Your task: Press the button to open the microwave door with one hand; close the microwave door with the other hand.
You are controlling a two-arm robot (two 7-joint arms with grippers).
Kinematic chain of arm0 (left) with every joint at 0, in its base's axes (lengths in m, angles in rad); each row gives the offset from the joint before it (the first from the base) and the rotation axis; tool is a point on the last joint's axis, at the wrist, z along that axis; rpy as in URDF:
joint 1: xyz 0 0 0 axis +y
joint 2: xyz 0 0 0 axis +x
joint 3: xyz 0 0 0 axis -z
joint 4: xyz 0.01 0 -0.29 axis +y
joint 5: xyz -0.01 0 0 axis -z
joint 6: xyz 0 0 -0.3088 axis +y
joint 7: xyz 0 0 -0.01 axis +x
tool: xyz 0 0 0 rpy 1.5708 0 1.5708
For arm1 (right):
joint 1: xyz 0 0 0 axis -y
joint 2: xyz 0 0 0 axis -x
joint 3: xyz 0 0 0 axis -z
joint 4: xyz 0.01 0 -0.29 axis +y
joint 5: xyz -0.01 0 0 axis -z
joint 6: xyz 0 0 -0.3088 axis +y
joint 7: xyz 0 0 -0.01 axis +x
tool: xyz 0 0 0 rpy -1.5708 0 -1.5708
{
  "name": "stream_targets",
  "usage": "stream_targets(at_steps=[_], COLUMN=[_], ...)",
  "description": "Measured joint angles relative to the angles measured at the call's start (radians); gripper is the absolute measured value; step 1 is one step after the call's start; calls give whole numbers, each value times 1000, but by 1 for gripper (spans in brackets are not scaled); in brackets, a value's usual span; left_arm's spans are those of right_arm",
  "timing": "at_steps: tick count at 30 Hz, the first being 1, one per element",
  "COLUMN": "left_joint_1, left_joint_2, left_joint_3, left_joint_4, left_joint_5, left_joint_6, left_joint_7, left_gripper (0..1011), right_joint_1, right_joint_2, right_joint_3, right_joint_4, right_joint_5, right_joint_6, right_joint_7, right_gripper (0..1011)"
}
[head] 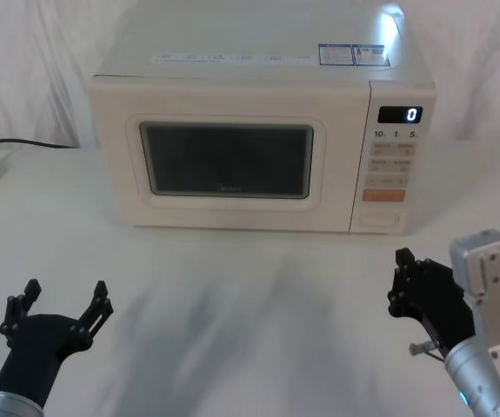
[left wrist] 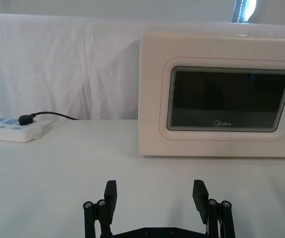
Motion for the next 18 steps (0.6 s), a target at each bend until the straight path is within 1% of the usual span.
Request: stream_targets(at_steps=[4, 7, 11, 12, 18], left_joint_1=[0, 0, 0, 0, 0], left_joint_2=[0, 0, 0, 0, 0], left_joint_3=[0, 0, 0, 0, 0], left_joint_4=[0, 0, 0, 0, 0], left_joint_5=[0, 0, 0, 0, 0], left_joint_6=[0, 0, 0, 0, 0], left_joint_7=[0, 0, 0, 0, 0], left_gripper=[1005, 1005, 1005, 1005, 1005], right_joint_1=[34, 67, 91, 104, 162], right_joint_2=[-14, -30, -49, -59, -94], right_joint_3=[6, 11, 19, 23, 33], right_joint_4=[24, 54, 81, 95, 159], right_joint_5=[-14, -28, -33, -35, -45], right_joint_6=[34, 68, 91, 101, 123], right_joint_7=[7, 12, 12, 12, 17], right_gripper=[0, 0, 0, 0, 0])
